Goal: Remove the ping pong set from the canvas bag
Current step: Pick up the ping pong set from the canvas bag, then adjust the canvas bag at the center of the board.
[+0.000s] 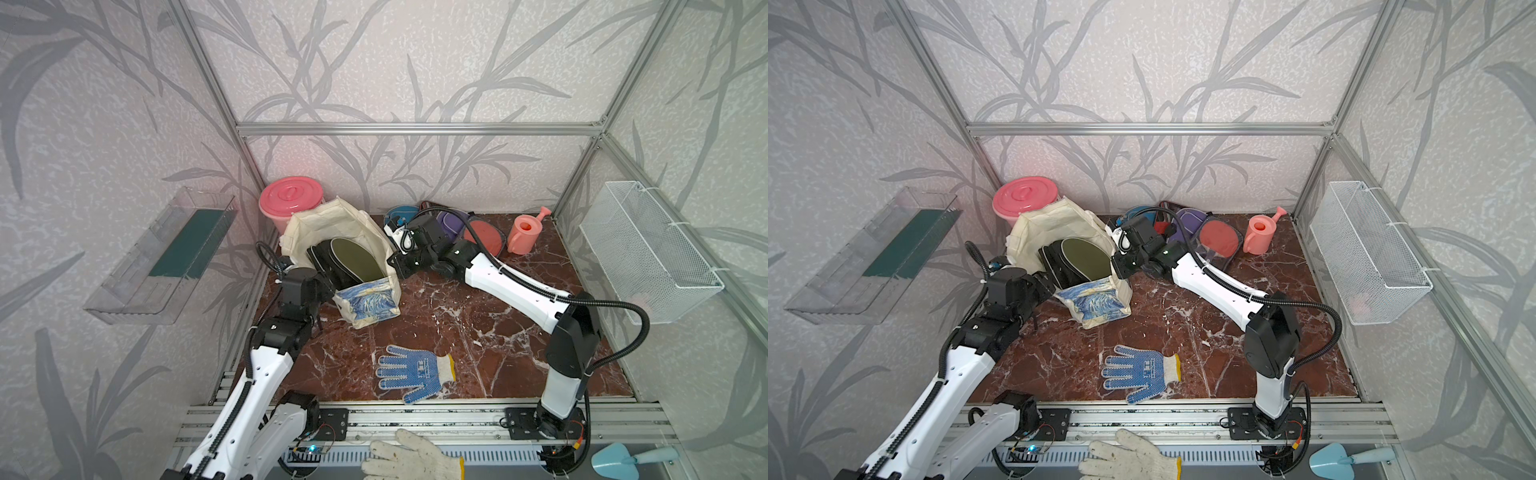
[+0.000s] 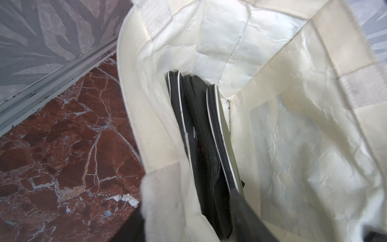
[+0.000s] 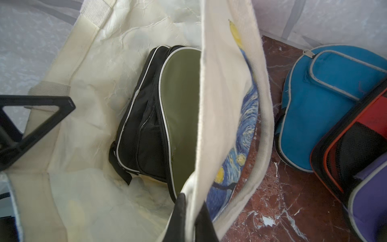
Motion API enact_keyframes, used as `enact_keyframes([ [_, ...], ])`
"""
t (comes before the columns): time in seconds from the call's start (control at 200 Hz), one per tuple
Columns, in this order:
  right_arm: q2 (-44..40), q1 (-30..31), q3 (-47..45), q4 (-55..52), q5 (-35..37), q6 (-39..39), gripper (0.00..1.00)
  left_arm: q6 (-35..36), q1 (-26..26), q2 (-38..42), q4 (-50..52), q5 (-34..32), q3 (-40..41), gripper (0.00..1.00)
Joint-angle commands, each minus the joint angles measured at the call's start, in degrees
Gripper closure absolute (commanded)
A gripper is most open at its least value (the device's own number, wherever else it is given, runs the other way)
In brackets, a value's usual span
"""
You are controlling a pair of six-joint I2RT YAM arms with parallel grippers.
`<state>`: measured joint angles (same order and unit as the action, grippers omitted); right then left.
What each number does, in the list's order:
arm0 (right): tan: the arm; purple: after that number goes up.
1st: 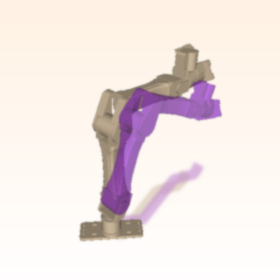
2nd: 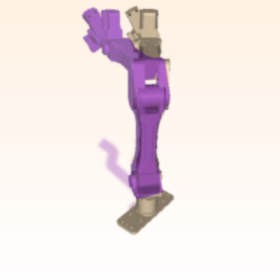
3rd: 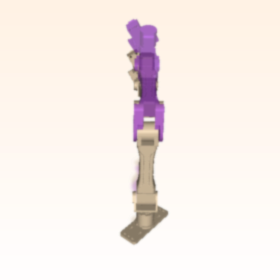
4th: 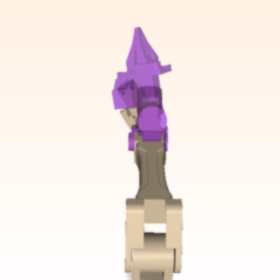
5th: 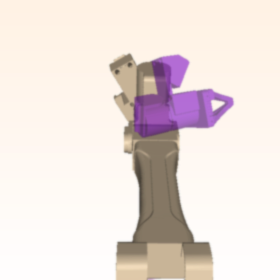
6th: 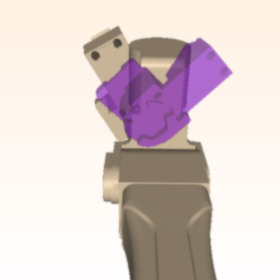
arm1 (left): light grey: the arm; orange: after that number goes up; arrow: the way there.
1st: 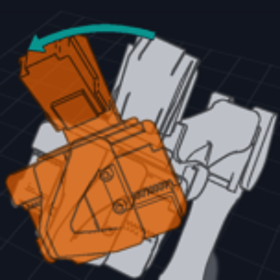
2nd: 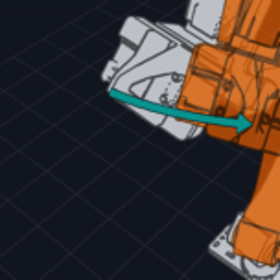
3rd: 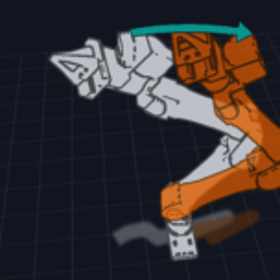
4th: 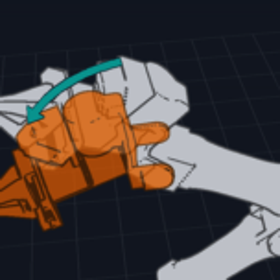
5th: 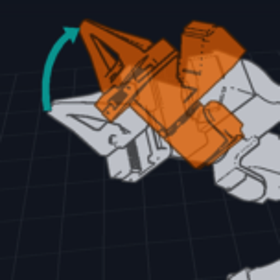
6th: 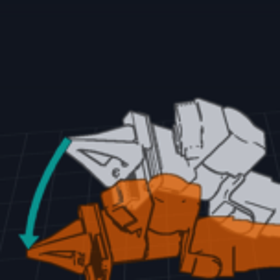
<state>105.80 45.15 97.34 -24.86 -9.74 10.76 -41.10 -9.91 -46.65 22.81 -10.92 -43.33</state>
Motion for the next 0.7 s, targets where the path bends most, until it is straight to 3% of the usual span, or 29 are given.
enact_keyframes([
  [0.0, 0.2, -0.2, 1.2, -0.1, 0.8, 0.2, 1.0, -4.1, 0.4, 3.7, 3.9, 2.0, -0.2, 0.01],
  [0.17, 0.4, -0.2, 0.2, 1.3, 0.7, 0.7, 1.0, -10.8, 0.4, 5.2, 7.3, 6.6, 0.3, 0.01],
  [0.315, -0.4, -0.2, -1.1, 2.3, 0.5, 0.9, 1.0, -13.2, 0.4, 2.9, 3.9, 8.0, 2.8, 0.04],
  [0.35, -0.6, -0.2, -1.4, 2.3, 0.6, 0.9, 1.0, -13.5, 0.5, 2.1, 2.4, 8.5, 3.5, 0.18],
  [0.38, -0.9, -0.2, -1.7, 2.3, 0.7, 0.9, 1.0, -13.8, 0.5, 1.3, 0.9, 9.0, 4.0, 0.53],
  [0.405, -1.0, -0.2, -2.1, 2.3, 0.8, 0.9, 1.0, -14.1, 0.5, 0.6, 0.1, 9.3, 4.5, 0.9],
  [0.415, -1.2, -0.2, -2.3, 2.3, 0.9, 0.9, 1.0, -14.2, 0.5, 0.3, 0.0, 9.4, 4.6, 0.99],
  [0.585, -3.1, -2.9, -10.4, 5.6, 0.6, 3.5, 1.0, -14.1, 0.5, -2.1, -1.1, 10.9, 9.6, 1.0],
  [0.695, -3.5, -5.1, -16.8, 8.6, 1.7, 5.0, 1.0, -14.1, 0.5, -2.7, -2.9, 7.7, 15.6, 1.0],
])
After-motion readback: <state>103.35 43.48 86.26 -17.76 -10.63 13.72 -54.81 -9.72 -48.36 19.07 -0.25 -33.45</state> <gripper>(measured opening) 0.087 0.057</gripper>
